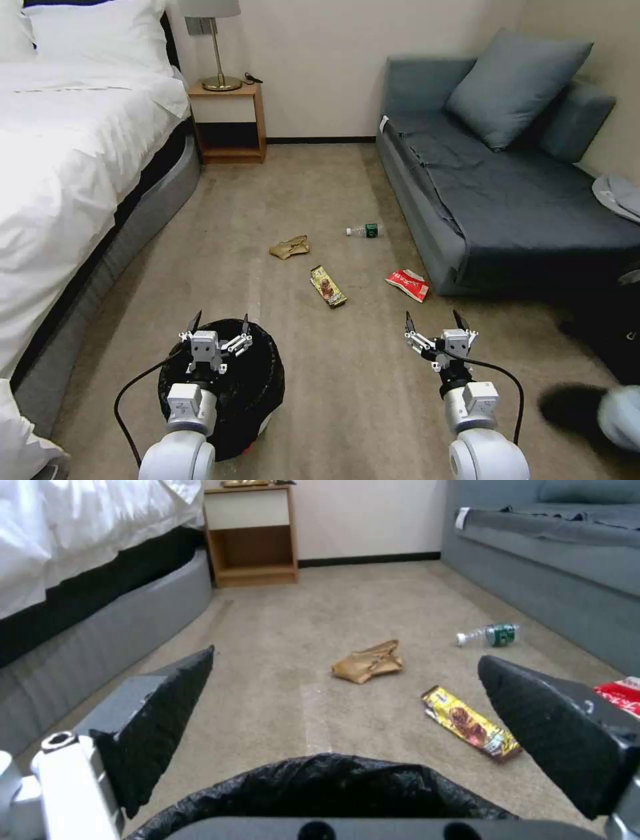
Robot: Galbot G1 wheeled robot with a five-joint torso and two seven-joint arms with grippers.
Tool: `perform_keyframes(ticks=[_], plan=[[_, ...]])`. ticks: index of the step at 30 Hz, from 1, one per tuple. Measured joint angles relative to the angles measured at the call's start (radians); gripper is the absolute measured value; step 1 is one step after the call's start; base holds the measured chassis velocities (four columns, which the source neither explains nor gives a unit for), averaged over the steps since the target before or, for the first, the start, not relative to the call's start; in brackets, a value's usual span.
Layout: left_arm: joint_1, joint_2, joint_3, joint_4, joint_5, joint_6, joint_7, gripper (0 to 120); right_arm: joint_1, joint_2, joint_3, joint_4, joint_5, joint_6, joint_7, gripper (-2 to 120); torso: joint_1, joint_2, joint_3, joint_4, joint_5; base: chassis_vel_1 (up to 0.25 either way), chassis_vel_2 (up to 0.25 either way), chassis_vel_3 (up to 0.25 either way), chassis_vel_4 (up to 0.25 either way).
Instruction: Pick up the trash bin, then pick up the garbage on the floor and place it into the trash bin.
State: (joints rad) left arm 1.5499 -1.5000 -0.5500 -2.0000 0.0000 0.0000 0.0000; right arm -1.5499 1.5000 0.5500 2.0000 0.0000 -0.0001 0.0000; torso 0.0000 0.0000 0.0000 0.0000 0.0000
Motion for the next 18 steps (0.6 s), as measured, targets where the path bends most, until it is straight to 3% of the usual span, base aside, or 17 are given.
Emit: perform_keyframes(ticks=[16,18], plan=[[-0.002,-0.003,-0.003,-0.001,-0.003,0.006,-0.001,100,0.003,0.0,0.0,0.002,0.001,-0.006,0.002,100,0.0,0.0,0.0,0.0,0.0,0.0,0.0,0.0,0.0],[-0.017,-0.024,-0.02,-0.024,-0.022,0.055,-0.012,100,0.008,0.001,-0.001,0.009,0.002,-0.018,0.007,100,0.0,0.0,0.0,0.0001,-0.0003,0.0,0.0,0.0,0.0]])
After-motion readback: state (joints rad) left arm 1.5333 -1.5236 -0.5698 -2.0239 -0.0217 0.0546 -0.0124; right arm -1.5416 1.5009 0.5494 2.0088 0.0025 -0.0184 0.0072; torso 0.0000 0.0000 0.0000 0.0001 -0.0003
